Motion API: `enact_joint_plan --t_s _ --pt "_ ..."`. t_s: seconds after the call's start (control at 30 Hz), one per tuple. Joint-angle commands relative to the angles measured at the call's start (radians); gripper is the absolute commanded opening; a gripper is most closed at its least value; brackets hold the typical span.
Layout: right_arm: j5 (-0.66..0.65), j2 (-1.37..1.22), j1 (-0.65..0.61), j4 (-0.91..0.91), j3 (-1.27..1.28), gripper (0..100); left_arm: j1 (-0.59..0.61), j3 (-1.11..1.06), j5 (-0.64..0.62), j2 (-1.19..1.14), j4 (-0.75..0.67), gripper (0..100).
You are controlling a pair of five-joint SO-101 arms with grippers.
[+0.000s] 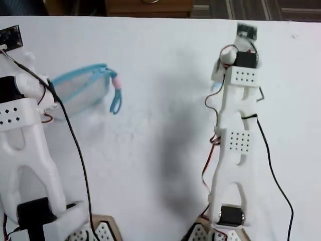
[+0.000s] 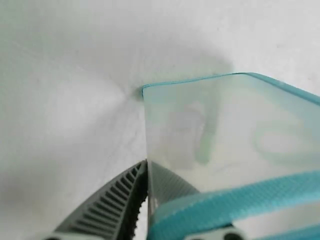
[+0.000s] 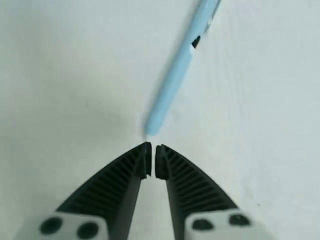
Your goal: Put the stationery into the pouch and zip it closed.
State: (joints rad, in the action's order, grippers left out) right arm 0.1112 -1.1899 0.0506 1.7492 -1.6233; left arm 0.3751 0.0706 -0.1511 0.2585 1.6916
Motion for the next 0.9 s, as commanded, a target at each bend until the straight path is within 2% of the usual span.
enact_joint_plan --t_s 0.0,0.1,0.17,0.33,0.47,0.7,0.87 --pt "0.083 0.076 -0.035 -0.005 -0.037 15.0 0.005 0.011 -0.003 0.047 -0.011 2" --pt "0.204 0.019 -0.036 -0.081 -0.032 32.4 0.005 0.009 -0.003 0.042 -0.014 2" --pt "0.215 -0.039 -0.038 -0.147 0.003 35.7 0.005 0.009 -0.003 0.041 -0.014 2" --pt "0.213 -0.165 -0.028 -0.297 0.133 21.4 0.005 0.009 -0.003 0.041 -0.014 2" --pt "0.190 -0.171 -0.033 -0.254 0.137 1.8 0.005 0.009 -0.003 0.041 -0.014 2" --pt "0.152 -0.081 -0.081 0.016 0.120 1.7 0.005 0.009 -0.003 0.041 -0.012 2" --pt "0.117 0.033 -0.102 0.025 0.255 1.6 0.005 0.009 -0.003 0.045 -0.012 2"
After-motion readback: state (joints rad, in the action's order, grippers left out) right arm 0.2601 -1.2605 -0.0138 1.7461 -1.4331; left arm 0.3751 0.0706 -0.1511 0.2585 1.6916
